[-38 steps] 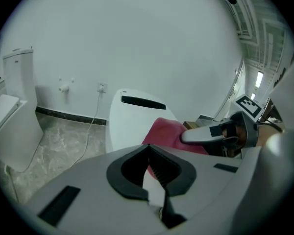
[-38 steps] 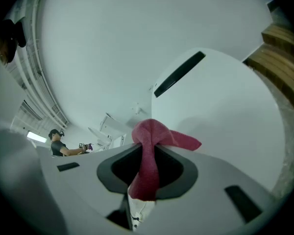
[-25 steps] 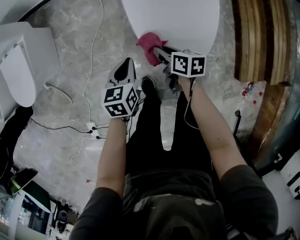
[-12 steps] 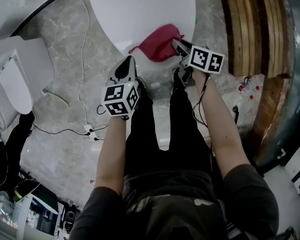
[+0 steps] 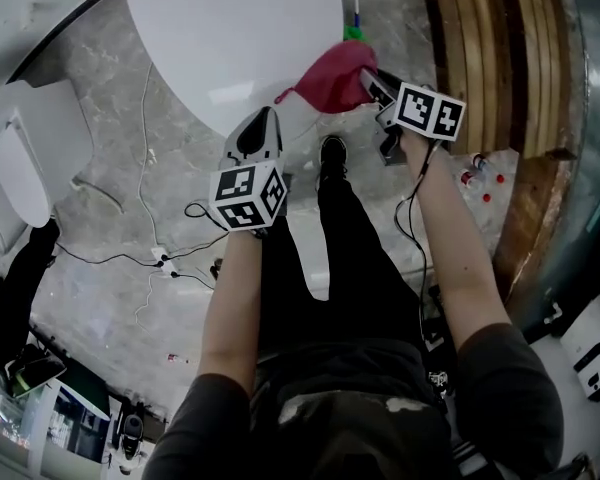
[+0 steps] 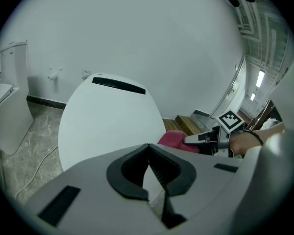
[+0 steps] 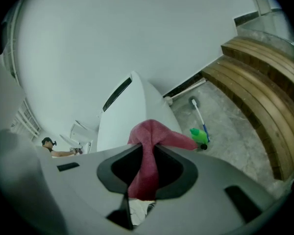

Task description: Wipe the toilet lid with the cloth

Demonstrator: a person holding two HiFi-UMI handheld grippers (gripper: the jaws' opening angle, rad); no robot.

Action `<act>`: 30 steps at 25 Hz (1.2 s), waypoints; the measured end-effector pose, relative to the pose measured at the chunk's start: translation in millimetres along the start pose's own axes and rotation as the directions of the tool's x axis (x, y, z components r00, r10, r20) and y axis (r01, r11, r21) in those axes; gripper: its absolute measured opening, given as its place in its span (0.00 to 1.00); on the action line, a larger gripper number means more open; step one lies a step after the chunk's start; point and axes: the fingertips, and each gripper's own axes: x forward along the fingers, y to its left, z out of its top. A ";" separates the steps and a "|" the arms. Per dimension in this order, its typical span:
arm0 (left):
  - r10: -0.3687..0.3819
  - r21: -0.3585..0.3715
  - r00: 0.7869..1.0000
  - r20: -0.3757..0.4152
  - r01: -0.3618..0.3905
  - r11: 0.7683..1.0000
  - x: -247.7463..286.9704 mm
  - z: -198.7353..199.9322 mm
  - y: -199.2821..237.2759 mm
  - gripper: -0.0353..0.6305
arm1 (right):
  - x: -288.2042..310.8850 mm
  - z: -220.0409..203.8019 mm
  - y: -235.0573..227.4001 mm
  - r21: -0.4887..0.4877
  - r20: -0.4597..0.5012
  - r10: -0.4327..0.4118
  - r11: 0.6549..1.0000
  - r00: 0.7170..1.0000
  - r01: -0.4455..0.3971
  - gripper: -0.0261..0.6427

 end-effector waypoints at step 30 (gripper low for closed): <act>0.046 -0.032 0.999 -0.008 -0.046 0.998 -111.3 -27.0 166.6 0.06 | 122.3 -163.2 211.8 -0.047 -0.155 0.154 0.985 0.976 -0.163 0.14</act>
